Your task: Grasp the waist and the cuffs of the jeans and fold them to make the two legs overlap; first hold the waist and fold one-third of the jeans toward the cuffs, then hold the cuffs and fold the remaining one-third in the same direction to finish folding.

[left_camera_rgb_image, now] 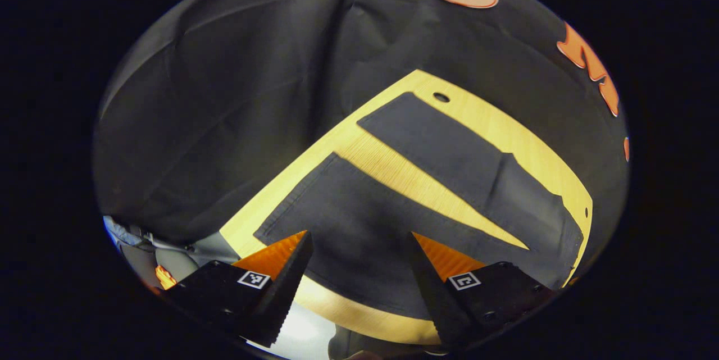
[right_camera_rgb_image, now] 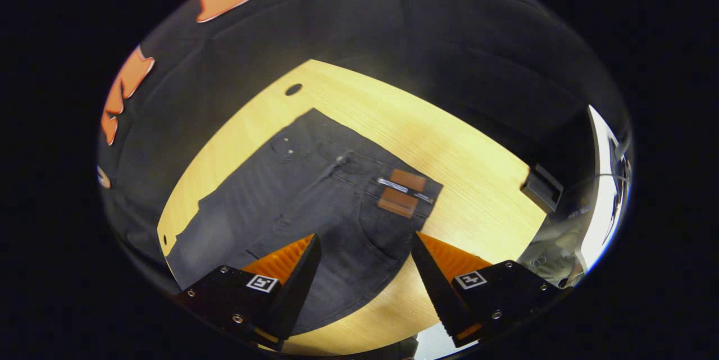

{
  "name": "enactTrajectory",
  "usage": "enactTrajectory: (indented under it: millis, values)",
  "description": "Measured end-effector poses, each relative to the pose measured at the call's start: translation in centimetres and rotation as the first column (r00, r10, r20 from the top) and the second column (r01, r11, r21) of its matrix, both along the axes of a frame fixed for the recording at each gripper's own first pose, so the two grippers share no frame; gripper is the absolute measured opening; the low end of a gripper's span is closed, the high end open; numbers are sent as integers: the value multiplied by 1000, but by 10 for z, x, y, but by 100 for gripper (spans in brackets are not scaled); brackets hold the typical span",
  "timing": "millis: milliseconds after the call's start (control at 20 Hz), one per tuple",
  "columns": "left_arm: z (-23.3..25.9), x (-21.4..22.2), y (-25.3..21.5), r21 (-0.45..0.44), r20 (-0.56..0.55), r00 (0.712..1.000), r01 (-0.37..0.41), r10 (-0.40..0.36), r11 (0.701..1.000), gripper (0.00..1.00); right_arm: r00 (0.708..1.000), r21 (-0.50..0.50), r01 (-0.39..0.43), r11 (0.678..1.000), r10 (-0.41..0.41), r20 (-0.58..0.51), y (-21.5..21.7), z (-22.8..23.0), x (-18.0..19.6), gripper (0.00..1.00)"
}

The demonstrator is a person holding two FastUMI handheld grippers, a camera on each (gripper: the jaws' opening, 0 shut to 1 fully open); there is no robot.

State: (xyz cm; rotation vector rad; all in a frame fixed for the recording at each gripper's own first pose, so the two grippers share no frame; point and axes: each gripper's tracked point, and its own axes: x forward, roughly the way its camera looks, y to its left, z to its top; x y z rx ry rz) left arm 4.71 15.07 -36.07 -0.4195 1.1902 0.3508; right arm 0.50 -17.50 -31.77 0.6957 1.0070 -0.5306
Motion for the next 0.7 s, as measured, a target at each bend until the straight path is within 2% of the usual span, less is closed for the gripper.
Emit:
enactTrajectory:
  millis: [200, 250, 350, 500, 700]
  values:
    - [-23, -10, 5, -103, -150, 987, -78, 62, 992, 99, 994, 70, 72, 995, -66, -82, -10, -29, -6, 100]
    - [-30, -18, 6, -120, -188, 979, -106, 83, 987, 99, 992, 80, 83, 993, -75, -99, -12, -33, -7, 97]
    - [-43, -29, 7, -132, -258, 958, -165, 127, 977, 99, 989, 104, 98, 990, -85, -125, -13, -43, -7, 96]
    - [-54, -43, 6, -143, -378, 913, -219, 151, 965, 99, 982, 168, 148, 975, -123, -146, -8, -52, -3, 96]
    - [-57, -37, 14, -110, -447, 874, -267, 192, 957, 99, 972, 138, 157, 978, -128, -198, -15, -63, -5, 95]
